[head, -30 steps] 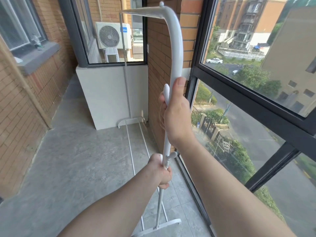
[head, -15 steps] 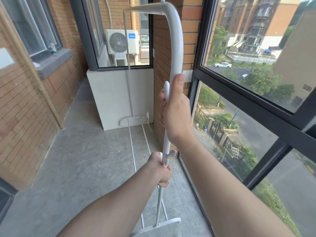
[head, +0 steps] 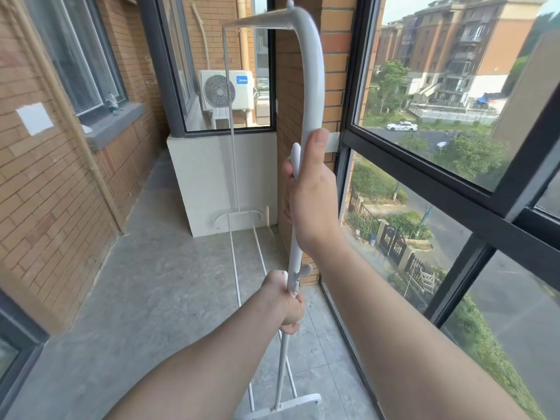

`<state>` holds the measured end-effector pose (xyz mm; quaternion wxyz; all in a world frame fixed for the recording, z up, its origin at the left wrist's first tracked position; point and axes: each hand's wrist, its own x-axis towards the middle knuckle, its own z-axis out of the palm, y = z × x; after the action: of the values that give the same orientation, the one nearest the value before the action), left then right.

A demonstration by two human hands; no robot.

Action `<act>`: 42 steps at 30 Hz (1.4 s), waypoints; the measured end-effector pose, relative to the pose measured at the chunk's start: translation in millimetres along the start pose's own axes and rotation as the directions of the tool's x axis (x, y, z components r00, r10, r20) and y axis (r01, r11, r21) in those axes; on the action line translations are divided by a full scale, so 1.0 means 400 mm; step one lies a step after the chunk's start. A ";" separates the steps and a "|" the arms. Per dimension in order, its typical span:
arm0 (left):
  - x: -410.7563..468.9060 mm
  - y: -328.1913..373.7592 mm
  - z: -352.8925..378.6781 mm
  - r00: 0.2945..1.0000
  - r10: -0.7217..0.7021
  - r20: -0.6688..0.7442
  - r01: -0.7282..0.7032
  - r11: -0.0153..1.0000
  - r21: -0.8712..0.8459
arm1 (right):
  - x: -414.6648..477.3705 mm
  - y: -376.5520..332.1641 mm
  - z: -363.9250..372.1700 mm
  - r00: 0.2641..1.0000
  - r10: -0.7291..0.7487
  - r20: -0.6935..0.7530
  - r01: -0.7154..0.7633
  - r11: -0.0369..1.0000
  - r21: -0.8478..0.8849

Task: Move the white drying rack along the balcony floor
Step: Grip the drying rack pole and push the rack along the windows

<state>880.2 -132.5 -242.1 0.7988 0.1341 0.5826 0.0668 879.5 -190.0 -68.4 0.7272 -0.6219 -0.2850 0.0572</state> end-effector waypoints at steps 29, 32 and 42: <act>-0.237 -0.211 -0.379 0.999 -0.037 0.016 0.035 0.995 0.098 | -0.463 -0.201 0.047 0.996 -0.059 -0.067 0.055 0.997 -0.061; -0.247 -0.266 -0.400 0.999 -0.042 0.013 0.041 0.997 0.071 | -0.513 -0.220 0.008 0.997 -0.051 -0.066 0.047 0.997 -0.059; -0.348 -0.472 -0.468 1.000 -0.021 -0.010 0.021 1.000 -0.011 | -0.681 -0.301 -0.141 0.999 -0.038 -0.039 0.038 0.999 -0.009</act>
<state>649.8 -324.0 -223.4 0.7972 0.1232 0.5878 0.0624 648.1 -385.0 -52.5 0.7309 -0.6204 -0.2828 0.0302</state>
